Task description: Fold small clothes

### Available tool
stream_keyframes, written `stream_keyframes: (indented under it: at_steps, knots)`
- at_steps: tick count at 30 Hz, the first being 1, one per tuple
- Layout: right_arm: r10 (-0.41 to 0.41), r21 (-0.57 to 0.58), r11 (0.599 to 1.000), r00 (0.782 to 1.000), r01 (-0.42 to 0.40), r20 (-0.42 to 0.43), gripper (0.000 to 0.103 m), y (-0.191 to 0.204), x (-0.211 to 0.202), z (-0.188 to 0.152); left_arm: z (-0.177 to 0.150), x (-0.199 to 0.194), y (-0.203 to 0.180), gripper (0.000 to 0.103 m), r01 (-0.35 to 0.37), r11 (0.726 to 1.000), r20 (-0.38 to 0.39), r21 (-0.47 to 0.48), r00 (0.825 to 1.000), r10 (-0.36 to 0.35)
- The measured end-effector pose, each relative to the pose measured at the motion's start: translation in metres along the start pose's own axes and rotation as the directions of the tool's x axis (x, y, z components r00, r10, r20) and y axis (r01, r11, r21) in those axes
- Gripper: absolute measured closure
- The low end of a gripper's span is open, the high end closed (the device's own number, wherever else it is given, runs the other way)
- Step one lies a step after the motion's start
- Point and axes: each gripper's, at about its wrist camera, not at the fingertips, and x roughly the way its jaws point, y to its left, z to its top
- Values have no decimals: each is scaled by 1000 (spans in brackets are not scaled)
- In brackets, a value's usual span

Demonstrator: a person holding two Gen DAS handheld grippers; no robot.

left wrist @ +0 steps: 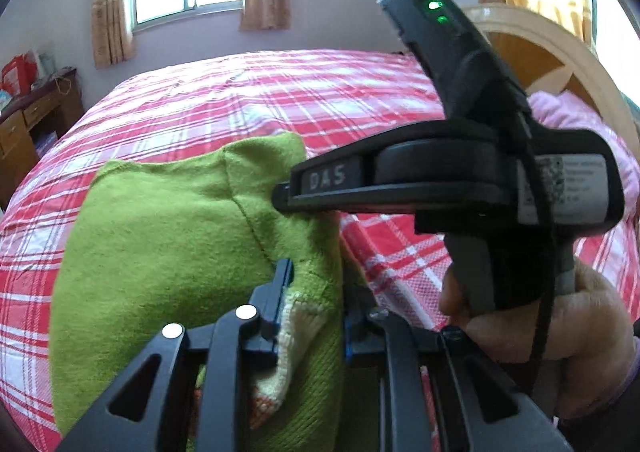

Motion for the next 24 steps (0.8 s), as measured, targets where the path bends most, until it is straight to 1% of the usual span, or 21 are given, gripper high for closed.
stream_keyframes:
  at_steps: [3,5,7,8,9,11,12,13,14,15,16,18,21,22,24]
  knots:
    - [20,36,999,1000,-20,-5,91,-14,9,-4,0,4,-2,82,-26,999,13,19,1000,25]
    - [38,45,998,999,-38,6,91,-18,10,-6,0,2,1,81,-23,1000,16,21,1000,22]
    - [46,56,997,999,-46,8,91,-19,11,-7,-6,-10,-1,75,2,1000,12,17,1000,-2]
    - [59,73,996,998,-59,8,91,-21,10,-8,-14,-22,-9,74,18,1000,14,17,1000,-19]
    - [77,94,993,997,-77,9,89,-23,7,-10,-16,-30,-6,72,41,999,16,19,999,-41]
    - [101,117,988,995,-102,15,83,-27,-1,-16,-29,-56,2,60,92,995,19,27,996,-92]
    - [100,126,987,995,-102,23,77,-29,-10,-21,-36,-70,7,45,99,995,26,32,995,-100]
    - [82,135,987,996,-85,33,71,-31,-18,-25,-46,-87,14,28,98,995,45,36,994,-100]
    - [48,147,988,998,-55,51,59,-32,-31,-32,-58,-104,23,21,88,996,66,31,994,-89]
    - [24,148,988,996,-36,86,59,-32,-48,-41,-67,-116,32,16,80,997,79,19,994,-81]
    - [14,140,990,994,-30,111,59,-30,-61,-50,-79,-129,45,15,75,997,88,-7,993,-75]
    - [-10,118,993,990,-7,143,59,-21,-88,-70,-96,-146,71,15,65,994,74,-84,996,-59]
    - [-4,43,999,987,-3,158,59,7,-114,-95,-105,-144,107,15,44,984,50,-174,998,-36]
    - [-7,-3,1000,987,7,159,59,21,-119,-102,-106,-139,111,15,19,978,30,-209,999,-13]
    - [-37,-87,995,985,52,168,59,45,-124,-112,-110,-137,121,15,-7,964,2,-265,1000,8]
